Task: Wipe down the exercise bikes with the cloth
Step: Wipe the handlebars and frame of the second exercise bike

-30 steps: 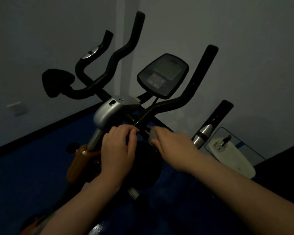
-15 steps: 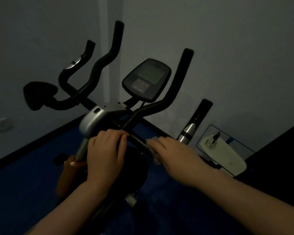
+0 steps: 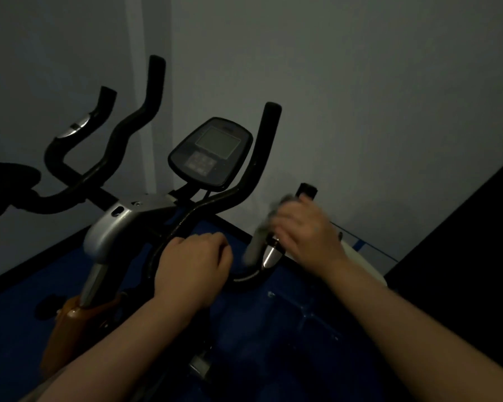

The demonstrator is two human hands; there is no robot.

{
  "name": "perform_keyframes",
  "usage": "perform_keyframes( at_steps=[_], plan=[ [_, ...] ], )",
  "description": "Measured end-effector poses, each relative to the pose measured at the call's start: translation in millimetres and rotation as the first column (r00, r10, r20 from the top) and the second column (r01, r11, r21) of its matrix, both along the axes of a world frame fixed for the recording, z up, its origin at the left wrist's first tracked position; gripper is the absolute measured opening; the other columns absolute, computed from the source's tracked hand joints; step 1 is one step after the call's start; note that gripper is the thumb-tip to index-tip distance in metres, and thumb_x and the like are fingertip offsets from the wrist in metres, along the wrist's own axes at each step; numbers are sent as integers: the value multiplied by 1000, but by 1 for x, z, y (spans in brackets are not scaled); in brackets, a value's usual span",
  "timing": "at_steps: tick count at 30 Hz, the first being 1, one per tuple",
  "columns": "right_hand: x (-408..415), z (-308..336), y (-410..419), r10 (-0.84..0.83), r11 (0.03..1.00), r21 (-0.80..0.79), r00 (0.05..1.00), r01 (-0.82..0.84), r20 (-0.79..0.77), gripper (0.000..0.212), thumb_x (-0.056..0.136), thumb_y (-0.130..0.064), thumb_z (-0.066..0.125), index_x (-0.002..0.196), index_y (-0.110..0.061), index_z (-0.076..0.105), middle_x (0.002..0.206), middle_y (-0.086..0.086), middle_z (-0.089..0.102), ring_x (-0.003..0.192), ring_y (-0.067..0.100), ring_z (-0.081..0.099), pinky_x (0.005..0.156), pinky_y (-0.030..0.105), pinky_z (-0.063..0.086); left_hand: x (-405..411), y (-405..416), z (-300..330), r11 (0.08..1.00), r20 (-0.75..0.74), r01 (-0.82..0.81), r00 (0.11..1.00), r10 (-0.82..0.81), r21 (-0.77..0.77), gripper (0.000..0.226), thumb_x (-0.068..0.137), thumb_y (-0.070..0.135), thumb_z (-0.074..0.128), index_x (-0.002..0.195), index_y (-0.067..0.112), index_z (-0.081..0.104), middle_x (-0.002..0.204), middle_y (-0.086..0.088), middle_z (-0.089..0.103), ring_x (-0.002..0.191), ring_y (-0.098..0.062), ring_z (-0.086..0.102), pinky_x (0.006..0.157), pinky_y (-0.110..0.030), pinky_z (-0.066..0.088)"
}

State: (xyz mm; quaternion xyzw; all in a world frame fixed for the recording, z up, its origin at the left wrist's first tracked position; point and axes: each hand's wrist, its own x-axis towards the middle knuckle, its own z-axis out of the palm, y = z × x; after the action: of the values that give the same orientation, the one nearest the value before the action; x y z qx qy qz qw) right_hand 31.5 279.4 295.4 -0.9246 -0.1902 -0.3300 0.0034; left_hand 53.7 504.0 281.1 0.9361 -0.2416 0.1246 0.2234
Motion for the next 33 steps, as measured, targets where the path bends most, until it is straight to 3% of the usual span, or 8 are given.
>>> perform_keyframes(
  at_steps=[4,7,10,15,22,24,28,33],
  plan=[
    [-12,-34,41,-125,927,360,991,100,46,33,96,-19,46,81,-3,71,88,11,66,95,25,56,113,33,22,-1,0,1,1000,-9,-7,1000,7,19,19,90,37,40,80,30,54,79,7,64,74,-14,59,68,-28,29],
    [-11,-18,15,180,983,45,983,-181,22,29,95,-18,47,89,-6,73,93,12,69,97,25,58,109,40,31,1,0,0,1000,-16,14,1000,-13,28,19,90,38,39,80,31,53,79,9,63,74,-12,58,69,-29,31],
    [25,25,-33,140,957,-264,988,-119,60,21,93,-20,54,87,-11,73,92,7,70,92,25,64,109,41,32,2,-1,0,1000,-33,8,999,-8,21,20,92,38,39,85,30,57,82,10,63,78,-12,58,75,-28,33],
    [0,-40,25,-92,960,276,986,50,142,27,91,-14,51,77,-3,71,84,12,66,93,22,54,115,44,21,1,-2,-2,1000,-9,-18,1000,18,4,19,91,37,39,82,31,55,80,9,62,76,-12,59,72,-28,33],
    [47,45,-39,208,854,-502,974,-138,87,34,95,-28,46,69,-15,63,69,3,61,68,22,58,85,37,51,1,-2,1,1000,-14,-23,1000,23,10,20,91,38,41,81,30,56,80,8,63,79,-12,60,72,-28,31],
    [56,45,-37,151,918,-384,982,-95,117,36,94,-29,46,65,-13,60,65,4,58,61,23,55,54,30,46,0,-2,2,1000,-10,-31,999,31,4,20,91,37,42,80,29,56,79,8,63,77,-13,60,72,-27,31],
    [59,29,-23,-113,963,261,976,61,187,35,93,-30,45,73,-10,67,68,5,63,59,21,56,52,30,45,0,-3,1,999,-6,-42,999,42,19,19,90,37,44,78,29,56,77,8,63,75,-12,60,71,-27,30],
    [55,18,20,-481,466,870,871,162,96,28,97,-29,45,87,-11,65,82,2,61,69,9,53,56,9,36,-1,-4,3,998,-19,-55,998,55,13,19,90,36,44,75,29,54,75,9,62,73,-13,59,70,-27,28]
  ],
)
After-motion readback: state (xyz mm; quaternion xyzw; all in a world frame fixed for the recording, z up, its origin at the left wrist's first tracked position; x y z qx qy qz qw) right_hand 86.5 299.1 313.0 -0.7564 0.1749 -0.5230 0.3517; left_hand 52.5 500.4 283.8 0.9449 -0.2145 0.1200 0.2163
